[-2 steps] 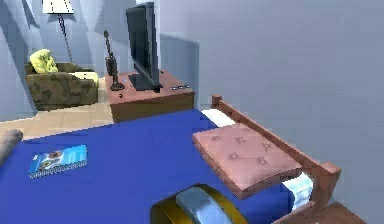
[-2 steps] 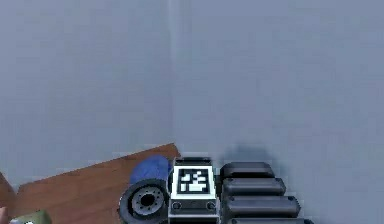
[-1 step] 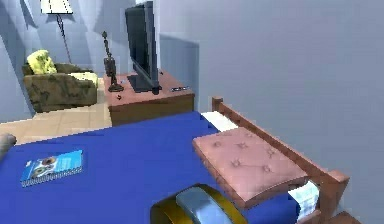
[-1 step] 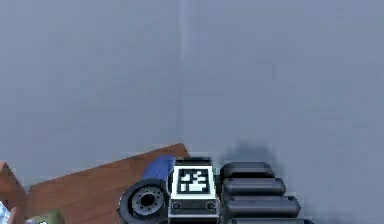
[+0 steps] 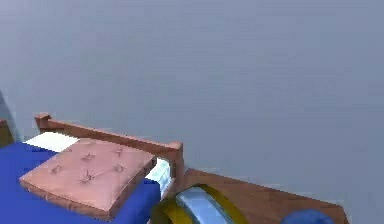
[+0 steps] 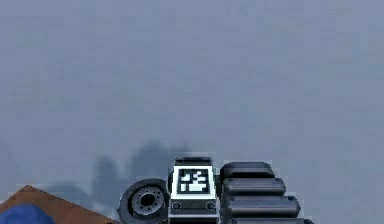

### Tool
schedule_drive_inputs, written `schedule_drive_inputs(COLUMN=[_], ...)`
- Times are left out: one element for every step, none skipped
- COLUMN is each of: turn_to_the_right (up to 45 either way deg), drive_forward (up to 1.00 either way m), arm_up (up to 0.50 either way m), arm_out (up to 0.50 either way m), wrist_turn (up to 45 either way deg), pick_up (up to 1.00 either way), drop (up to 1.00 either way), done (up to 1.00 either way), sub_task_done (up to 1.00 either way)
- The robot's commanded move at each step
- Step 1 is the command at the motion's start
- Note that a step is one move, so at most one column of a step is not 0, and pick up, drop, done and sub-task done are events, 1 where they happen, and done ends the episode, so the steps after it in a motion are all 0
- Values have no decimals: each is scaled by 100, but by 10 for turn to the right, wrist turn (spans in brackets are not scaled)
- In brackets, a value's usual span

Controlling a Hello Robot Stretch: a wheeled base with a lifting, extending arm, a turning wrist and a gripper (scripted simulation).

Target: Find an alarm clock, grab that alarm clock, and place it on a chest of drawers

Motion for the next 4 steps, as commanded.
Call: schedule_drive_inputs(turn_to_the_right=[450, 450, -450, -450], drive_forward=[0, 0, 0, 0], arm_up=[0, 0, 0, 0], arm_out=[0, 0, 0, 0], wrist_turn=[0, 0, 0, 0], pick_up=[0, 0, 0, 0], drop=[0, 0, 0, 0], done=[0, 0, 0, 0], sub_task_done=[0, 0, 0, 0])
